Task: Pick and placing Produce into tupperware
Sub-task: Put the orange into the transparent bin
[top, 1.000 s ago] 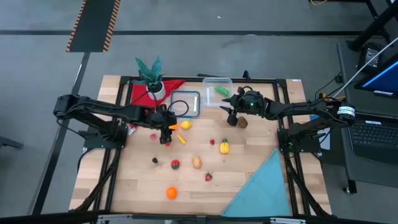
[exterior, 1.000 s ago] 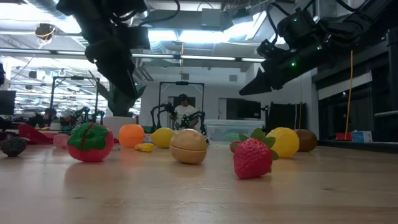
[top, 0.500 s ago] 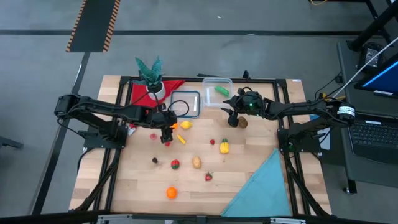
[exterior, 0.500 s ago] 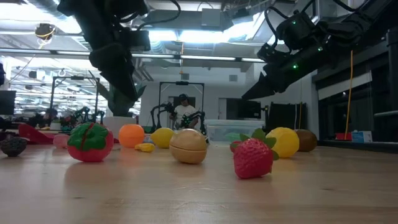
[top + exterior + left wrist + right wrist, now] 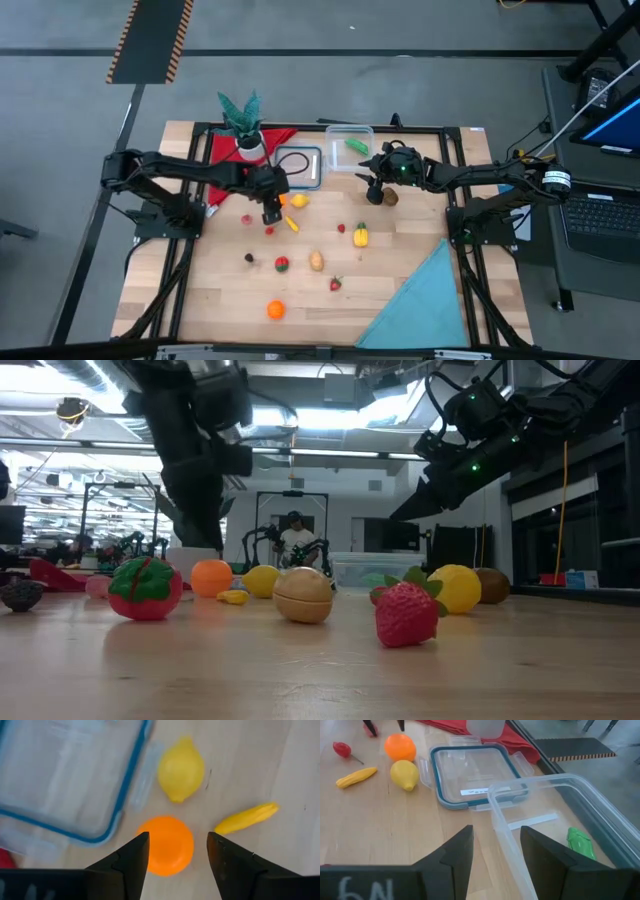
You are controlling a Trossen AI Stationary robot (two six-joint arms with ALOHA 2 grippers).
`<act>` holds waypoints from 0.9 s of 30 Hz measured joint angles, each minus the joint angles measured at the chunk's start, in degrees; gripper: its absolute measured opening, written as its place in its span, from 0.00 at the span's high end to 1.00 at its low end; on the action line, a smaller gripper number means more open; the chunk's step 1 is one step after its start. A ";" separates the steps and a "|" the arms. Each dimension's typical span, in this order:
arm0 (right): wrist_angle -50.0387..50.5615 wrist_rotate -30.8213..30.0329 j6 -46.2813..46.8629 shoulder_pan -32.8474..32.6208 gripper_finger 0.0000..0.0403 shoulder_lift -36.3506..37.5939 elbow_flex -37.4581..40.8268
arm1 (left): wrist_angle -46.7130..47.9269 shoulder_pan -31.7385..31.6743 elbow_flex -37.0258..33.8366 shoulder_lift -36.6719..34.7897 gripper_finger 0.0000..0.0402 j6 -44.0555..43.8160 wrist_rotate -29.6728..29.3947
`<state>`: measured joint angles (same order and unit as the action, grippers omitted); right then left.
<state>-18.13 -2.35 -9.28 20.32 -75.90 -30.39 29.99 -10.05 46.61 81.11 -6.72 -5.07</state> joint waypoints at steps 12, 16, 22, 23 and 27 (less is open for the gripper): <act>0.07 0.00 -0.02 0.00 0.59 0.00 -0.01 | -0.65 -0.82 0.17 3.96 0.53 0.92 1.33; 0.07 0.00 -0.04 0.00 0.59 0.00 -0.02 | -0.44 -0.67 0.17 3.91 0.54 0.92 1.32; 0.05 0.00 -0.04 0.00 0.59 0.00 0.00 | -0.14 -0.67 0.09 3.57 0.53 0.90 1.39; 0.07 0.00 -0.02 0.00 0.59 0.00 -0.02 | -0.12 -0.65 0.07 3.55 0.53 0.90 1.41; 0.07 0.00 -0.02 0.00 0.59 0.00 -0.02 | -0.07 -0.65 0.07 3.55 0.53 0.89 1.43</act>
<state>-18.06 -2.35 -9.30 20.32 -75.90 -30.41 29.92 -10.70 46.68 84.66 -5.83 -3.64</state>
